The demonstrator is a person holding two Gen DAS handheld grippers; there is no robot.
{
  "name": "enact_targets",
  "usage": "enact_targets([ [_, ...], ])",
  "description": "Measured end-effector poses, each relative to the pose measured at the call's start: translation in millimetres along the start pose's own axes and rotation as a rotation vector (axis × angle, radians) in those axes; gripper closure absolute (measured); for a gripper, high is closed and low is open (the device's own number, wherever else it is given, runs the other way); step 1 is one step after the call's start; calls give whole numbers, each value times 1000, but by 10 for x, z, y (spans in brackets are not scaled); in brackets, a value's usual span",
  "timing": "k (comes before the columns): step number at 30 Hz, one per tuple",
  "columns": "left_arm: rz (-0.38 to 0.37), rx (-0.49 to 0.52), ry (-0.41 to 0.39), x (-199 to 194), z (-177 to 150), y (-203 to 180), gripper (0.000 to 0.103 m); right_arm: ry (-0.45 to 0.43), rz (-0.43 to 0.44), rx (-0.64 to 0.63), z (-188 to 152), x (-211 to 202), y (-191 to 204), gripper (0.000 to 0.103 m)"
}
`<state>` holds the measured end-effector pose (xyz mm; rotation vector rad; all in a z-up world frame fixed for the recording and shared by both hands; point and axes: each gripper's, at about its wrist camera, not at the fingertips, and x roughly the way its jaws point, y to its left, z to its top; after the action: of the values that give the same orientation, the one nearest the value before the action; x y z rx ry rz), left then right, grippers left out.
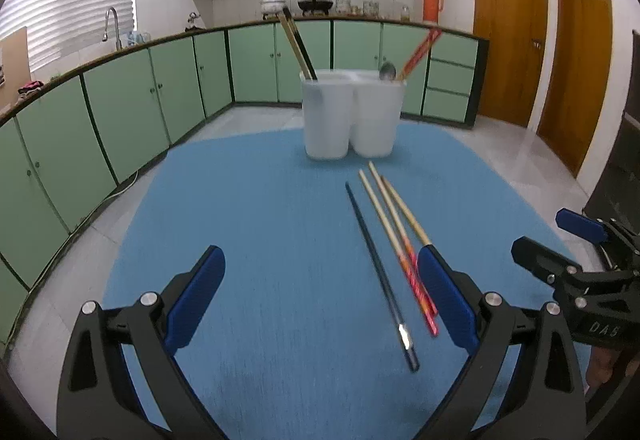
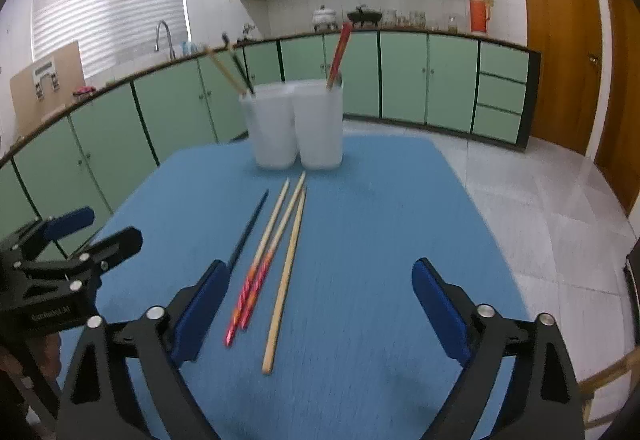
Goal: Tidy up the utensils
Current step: 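Move both open tools back over the remaining chopsticks, then grasp the second plain wooden chopstick with the right tool while the left tool grasps the second black chopstick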
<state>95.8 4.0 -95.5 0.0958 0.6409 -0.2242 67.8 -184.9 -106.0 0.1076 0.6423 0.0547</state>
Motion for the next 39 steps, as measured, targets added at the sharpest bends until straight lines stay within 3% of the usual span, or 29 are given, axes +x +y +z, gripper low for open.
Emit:
enact_targets([
  [12, 12, -18, 96, 76, -280, 29, 9, 109, 17, -13, -390, 141, 140, 47],
  [22, 3, -34, 113, 70, -351, 31, 9, 158, 26, -41, -523, 227, 244, 68],
  [35, -7, -38, 124, 119, -354, -17, 9, 167, 13, -44, -562, 287, 271, 73],
  [39, -9, -37, 123, 117, -358, -30, 9, 162, 7, -47, -557, 307, 269, 79],
])
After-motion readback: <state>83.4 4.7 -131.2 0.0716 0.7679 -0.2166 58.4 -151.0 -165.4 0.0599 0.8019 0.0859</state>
